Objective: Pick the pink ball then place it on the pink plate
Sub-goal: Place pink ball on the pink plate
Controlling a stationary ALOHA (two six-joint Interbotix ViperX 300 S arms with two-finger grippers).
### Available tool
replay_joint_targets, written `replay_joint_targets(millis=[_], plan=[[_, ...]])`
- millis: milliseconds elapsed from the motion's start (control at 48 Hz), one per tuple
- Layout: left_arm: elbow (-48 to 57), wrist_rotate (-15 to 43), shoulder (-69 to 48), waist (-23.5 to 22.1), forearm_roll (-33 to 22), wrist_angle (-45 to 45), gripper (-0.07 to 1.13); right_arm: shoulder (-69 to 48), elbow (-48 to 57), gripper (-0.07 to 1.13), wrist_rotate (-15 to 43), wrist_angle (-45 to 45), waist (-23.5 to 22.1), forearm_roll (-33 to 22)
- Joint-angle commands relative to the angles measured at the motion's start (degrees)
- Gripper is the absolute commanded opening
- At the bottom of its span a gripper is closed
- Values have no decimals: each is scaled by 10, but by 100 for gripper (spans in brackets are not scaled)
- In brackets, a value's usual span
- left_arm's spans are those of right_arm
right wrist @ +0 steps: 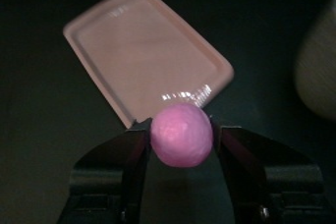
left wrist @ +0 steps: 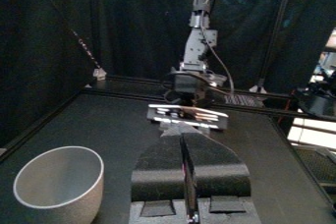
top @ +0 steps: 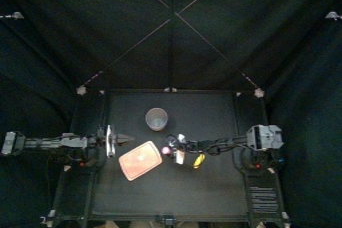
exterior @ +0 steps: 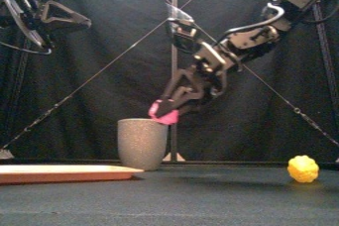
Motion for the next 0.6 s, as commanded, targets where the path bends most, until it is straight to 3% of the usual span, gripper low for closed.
replay_joint_targets(millis=[21, 417, 604], plan=[[-7, 0, 3, 4, -1, -7, 4, 49, -82, 71, -2, -4, 8, -2], [-2, 2, 2, 4, -5, -7, 4, 199, -251, 72, 0, 4, 8, 1], [5, 3, 2, 4, -5, -7, 4, 221, -279, 80, 1, 32, 6, 16]])
